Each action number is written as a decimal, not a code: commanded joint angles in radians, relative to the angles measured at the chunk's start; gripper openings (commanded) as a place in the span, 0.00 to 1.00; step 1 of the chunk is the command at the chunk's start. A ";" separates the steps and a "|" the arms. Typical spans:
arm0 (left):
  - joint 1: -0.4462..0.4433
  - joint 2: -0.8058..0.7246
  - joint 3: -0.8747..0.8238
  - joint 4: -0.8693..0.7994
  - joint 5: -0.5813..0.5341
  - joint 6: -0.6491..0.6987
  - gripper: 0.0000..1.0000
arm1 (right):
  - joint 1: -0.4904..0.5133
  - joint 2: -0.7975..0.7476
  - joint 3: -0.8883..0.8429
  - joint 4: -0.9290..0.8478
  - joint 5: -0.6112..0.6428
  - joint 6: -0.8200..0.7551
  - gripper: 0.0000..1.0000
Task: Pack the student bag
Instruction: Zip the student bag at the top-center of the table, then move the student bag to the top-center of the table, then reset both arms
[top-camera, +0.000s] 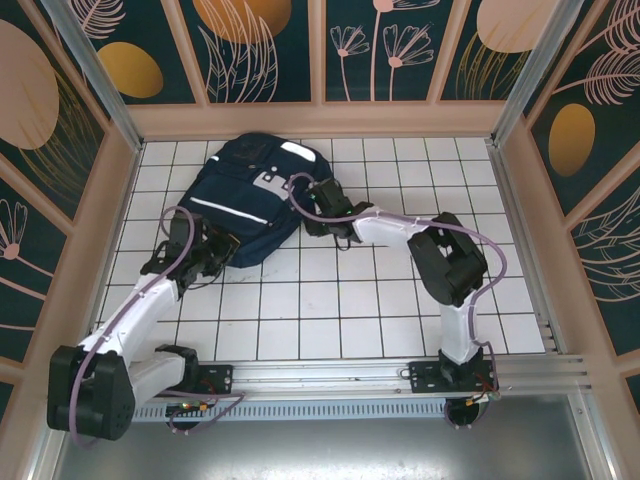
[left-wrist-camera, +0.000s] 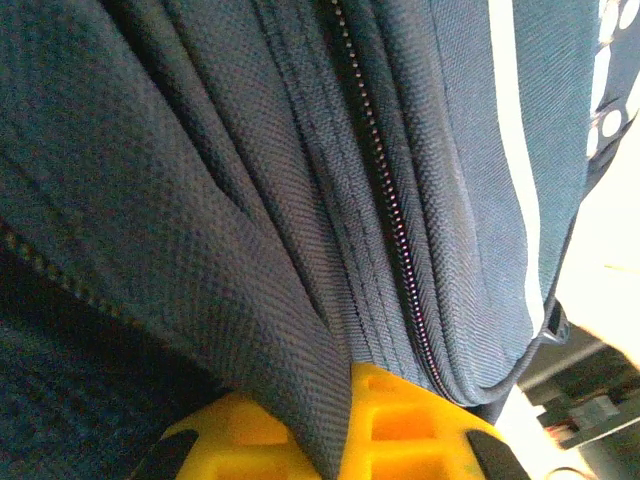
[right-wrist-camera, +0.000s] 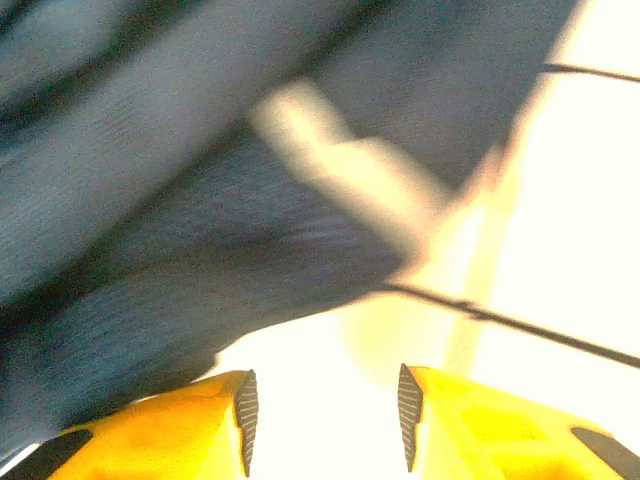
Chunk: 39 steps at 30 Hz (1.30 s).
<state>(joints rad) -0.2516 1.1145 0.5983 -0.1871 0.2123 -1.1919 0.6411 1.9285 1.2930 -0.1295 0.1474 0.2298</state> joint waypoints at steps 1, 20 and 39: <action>-0.083 0.030 0.008 0.173 -0.008 -0.087 0.00 | -0.035 -0.135 -0.032 -0.001 0.124 0.026 0.51; -0.441 0.521 0.483 0.178 -0.169 -0.006 0.44 | -0.198 -0.650 -0.383 0.023 0.196 0.115 0.99; -0.172 -0.002 0.154 0.117 -0.844 0.620 0.98 | -0.297 -0.925 -0.800 0.400 0.330 -0.066 0.99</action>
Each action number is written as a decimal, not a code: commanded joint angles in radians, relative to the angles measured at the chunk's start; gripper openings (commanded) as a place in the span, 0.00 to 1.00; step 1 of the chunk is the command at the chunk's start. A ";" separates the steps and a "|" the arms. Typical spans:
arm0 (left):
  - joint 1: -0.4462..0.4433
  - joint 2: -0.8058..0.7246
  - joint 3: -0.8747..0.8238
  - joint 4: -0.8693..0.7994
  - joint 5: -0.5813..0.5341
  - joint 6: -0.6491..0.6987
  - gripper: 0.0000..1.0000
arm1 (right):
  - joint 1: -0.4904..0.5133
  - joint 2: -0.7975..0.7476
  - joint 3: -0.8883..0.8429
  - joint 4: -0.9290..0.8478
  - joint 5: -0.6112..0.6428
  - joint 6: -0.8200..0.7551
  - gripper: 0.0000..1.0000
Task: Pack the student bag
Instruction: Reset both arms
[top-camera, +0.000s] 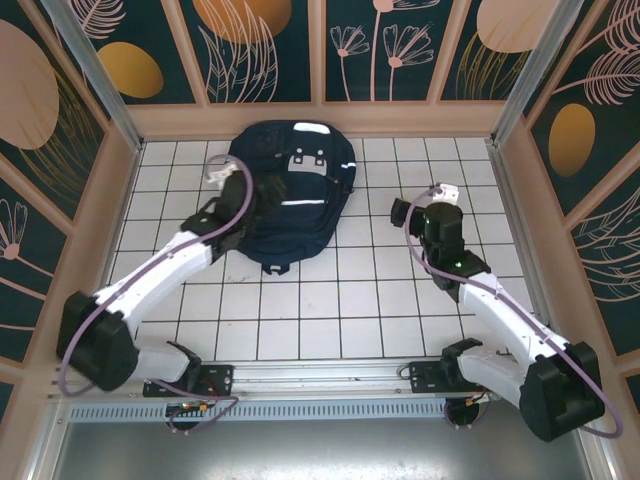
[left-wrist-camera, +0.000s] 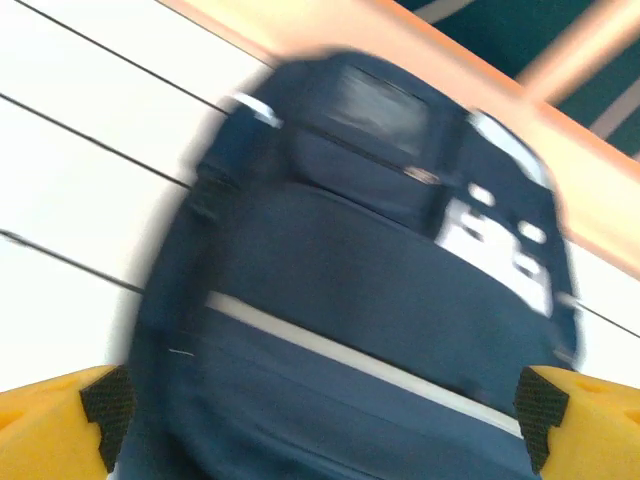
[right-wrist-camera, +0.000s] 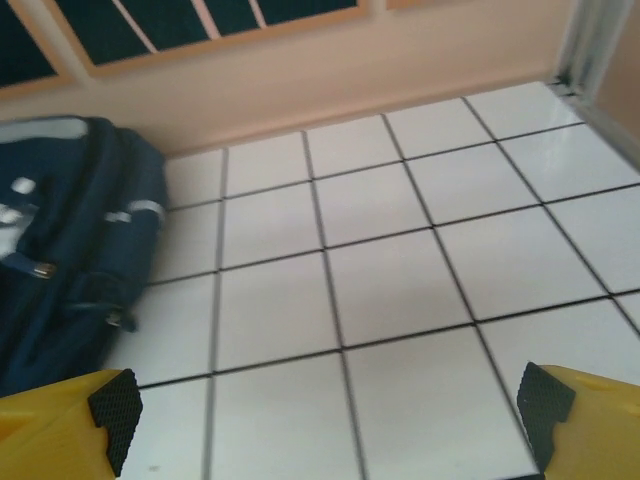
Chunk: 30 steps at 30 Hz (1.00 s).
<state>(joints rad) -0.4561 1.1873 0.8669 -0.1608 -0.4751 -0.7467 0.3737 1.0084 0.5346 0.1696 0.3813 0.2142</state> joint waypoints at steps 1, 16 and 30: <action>0.069 -0.119 -0.174 0.146 -0.145 0.215 0.98 | -0.052 0.004 -0.054 0.109 0.107 -0.043 0.99; 0.352 0.042 -0.555 0.893 -0.195 0.468 0.99 | -0.235 0.374 -0.107 0.601 0.129 -0.133 0.99; 0.428 0.269 -0.600 1.323 0.084 0.597 0.99 | -0.376 0.490 -0.238 0.933 -0.215 -0.164 0.99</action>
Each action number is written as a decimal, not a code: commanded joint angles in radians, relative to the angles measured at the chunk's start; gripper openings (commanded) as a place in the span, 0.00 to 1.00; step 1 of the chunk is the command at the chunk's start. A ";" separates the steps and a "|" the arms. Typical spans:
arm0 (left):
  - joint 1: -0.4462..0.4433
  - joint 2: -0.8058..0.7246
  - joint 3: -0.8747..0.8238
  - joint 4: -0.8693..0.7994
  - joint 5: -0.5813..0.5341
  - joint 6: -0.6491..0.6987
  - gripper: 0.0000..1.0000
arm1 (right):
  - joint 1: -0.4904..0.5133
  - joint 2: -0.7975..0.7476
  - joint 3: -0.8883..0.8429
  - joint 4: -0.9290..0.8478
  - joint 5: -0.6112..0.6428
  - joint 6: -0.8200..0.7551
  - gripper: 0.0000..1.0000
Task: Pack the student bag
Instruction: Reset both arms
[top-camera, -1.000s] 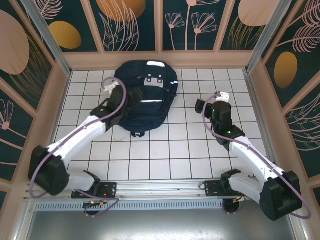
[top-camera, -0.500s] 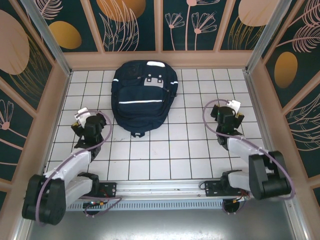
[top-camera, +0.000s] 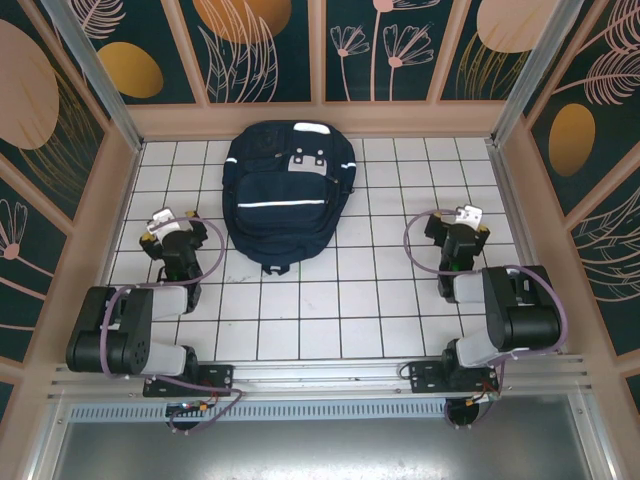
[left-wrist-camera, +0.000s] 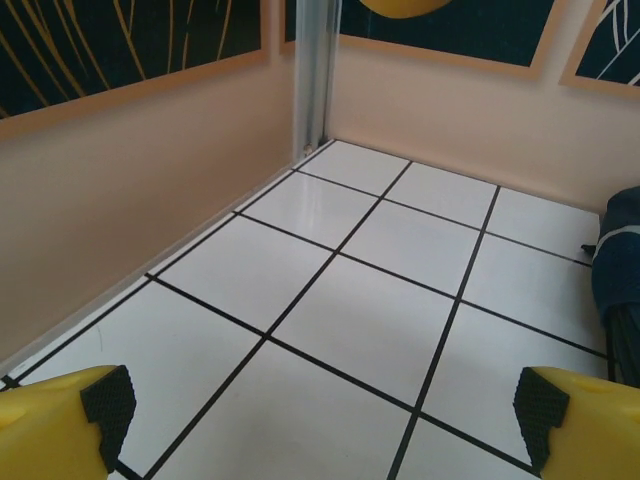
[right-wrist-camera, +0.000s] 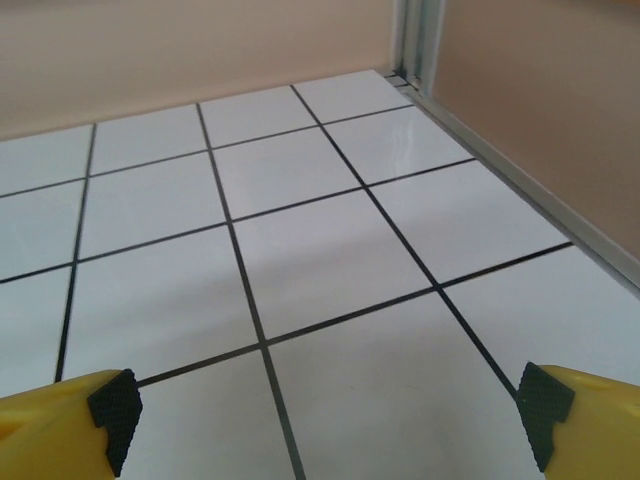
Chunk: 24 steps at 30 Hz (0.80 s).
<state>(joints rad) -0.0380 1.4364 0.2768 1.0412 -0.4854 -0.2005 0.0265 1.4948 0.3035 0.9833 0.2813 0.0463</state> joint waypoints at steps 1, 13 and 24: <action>0.010 0.036 -0.030 0.173 0.158 0.072 0.99 | -0.039 0.002 -0.013 0.130 -0.143 0.008 0.99; 0.010 0.085 -0.066 0.283 0.193 0.090 0.98 | -0.051 0.043 -0.072 0.265 -0.271 -0.028 0.99; 0.010 0.082 -0.070 0.289 0.195 0.094 0.99 | -0.051 0.045 -0.073 0.267 -0.259 -0.028 0.99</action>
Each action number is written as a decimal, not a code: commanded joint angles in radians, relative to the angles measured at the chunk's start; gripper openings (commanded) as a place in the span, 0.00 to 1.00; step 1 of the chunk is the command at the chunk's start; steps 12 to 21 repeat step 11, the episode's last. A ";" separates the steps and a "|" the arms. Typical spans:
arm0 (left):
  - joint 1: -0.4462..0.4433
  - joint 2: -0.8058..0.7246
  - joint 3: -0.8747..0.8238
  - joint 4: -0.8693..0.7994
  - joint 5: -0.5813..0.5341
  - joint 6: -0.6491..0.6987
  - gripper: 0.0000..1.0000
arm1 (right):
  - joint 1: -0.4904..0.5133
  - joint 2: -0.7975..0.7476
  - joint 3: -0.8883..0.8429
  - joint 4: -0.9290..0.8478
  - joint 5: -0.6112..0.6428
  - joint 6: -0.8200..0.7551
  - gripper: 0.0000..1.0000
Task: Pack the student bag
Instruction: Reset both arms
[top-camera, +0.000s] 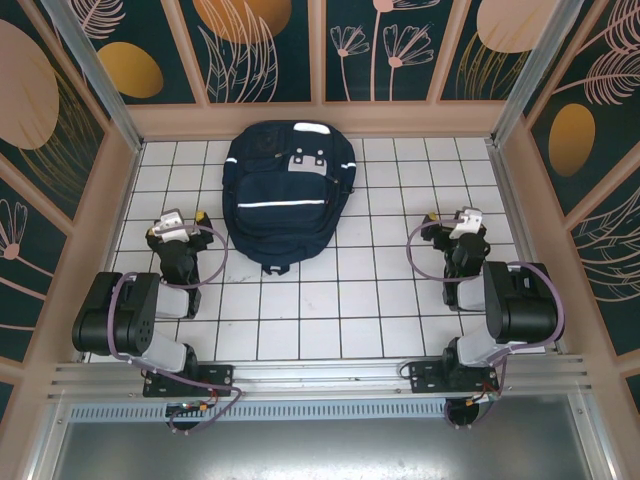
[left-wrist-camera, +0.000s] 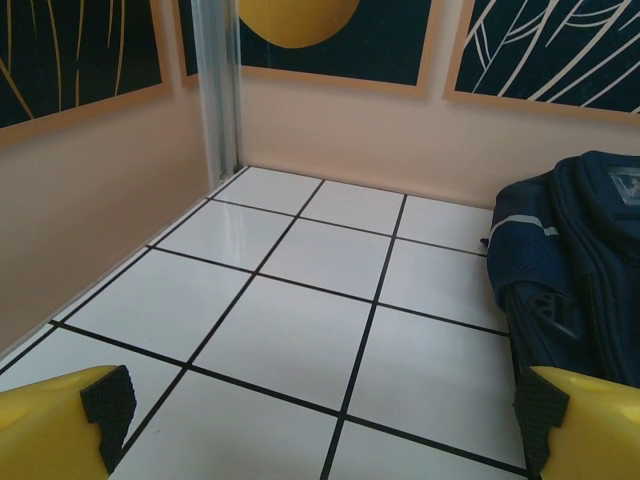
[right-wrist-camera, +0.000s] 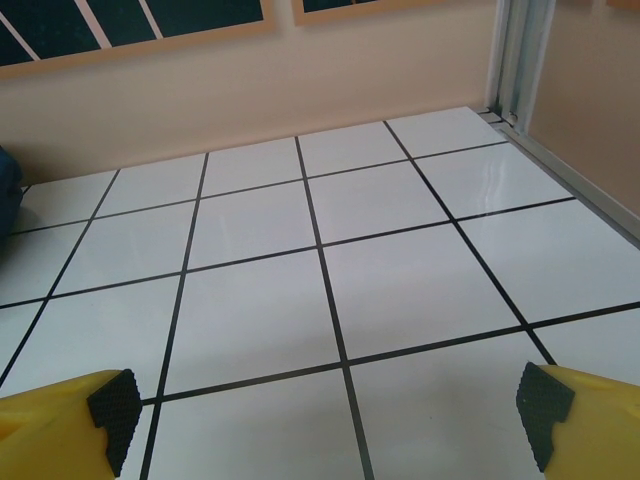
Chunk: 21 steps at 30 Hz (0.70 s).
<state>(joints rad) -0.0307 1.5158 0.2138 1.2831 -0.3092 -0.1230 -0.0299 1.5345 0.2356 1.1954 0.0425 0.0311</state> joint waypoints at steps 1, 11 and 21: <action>0.003 0.005 -0.007 0.047 0.020 0.017 0.99 | 0.006 0.004 -0.004 0.055 -0.020 -0.013 0.99; 0.003 0.006 0.001 0.035 0.061 0.032 0.98 | 0.004 0.005 -0.003 0.053 -0.023 -0.013 0.99; 0.003 0.006 0.001 0.035 0.061 0.032 0.98 | 0.004 0.005 -0.003 0.053 -0.023 -0.013 0.99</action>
